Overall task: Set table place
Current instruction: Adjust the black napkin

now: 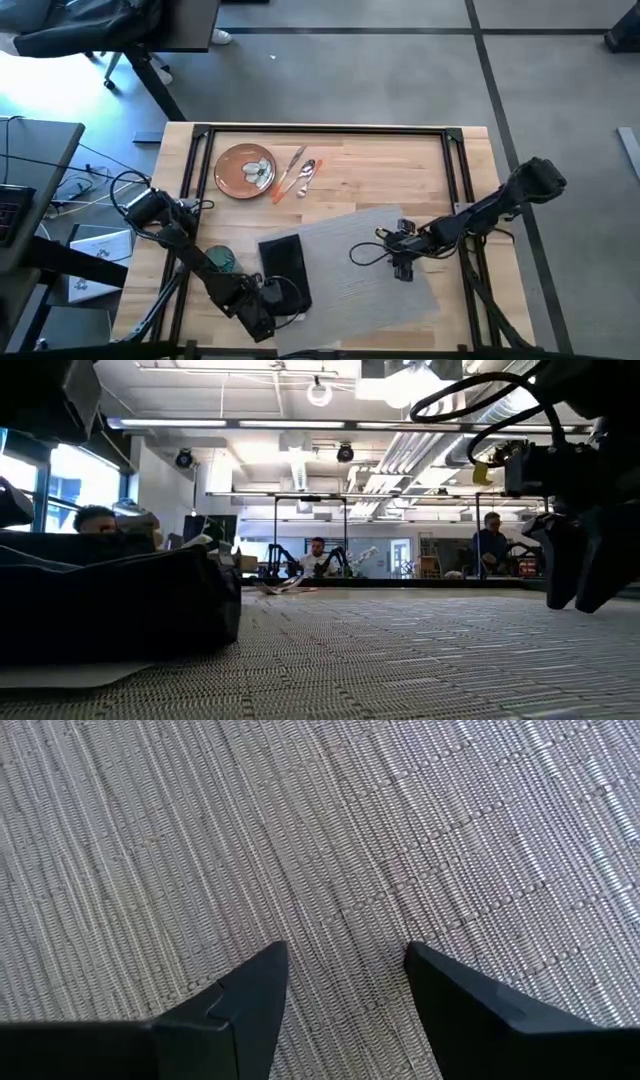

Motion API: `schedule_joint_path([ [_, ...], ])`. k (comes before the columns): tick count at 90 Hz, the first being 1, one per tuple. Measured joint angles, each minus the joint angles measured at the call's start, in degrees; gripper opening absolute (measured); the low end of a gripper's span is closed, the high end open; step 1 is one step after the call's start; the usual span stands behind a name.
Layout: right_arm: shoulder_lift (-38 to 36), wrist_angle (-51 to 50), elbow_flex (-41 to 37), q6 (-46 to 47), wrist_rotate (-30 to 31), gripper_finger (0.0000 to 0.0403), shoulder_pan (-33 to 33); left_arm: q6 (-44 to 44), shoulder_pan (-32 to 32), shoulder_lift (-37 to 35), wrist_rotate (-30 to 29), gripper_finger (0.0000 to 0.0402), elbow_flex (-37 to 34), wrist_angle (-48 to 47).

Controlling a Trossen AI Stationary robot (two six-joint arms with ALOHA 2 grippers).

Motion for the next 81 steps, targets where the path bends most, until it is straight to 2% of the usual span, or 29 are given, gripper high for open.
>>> schedule_joint_path([
  [19, 0.0, 0.0, 0.0, 10.4, -0.9, 0.0193, 3.2, 0.6, 0.0, 0.1, -1.2, 0.0131, 0.0, -3.5],
  [36, 0.0, 1.0, -0.1, 15.3, -1.6, 0.0193, 5.1, 0.7, 0.3, 0.1, -2.8, 0.0131, 0.0, -6.9],
  [58, -0.8, 2.9, -0.1, 14.9, -4.8, 0.0193, 6.4, 1.8, 1.6, 0.0, -3.5, 0.0131, 0.1, -9.2],
  [66, -2.8, 1.7, -0.3, 14.2, -6.3, 0.0193, 6.4, 3.5, 1.9, 0.2, -3.5, 0.0131, 1.4, -10.9],
  [81, -8.1, 1.7, -0.2, 11.1, -5.6, 0.0192, 4.8, 5.5, 1.9, 0.6, -3.9, 0.0131, 5.2, -15.0],
])
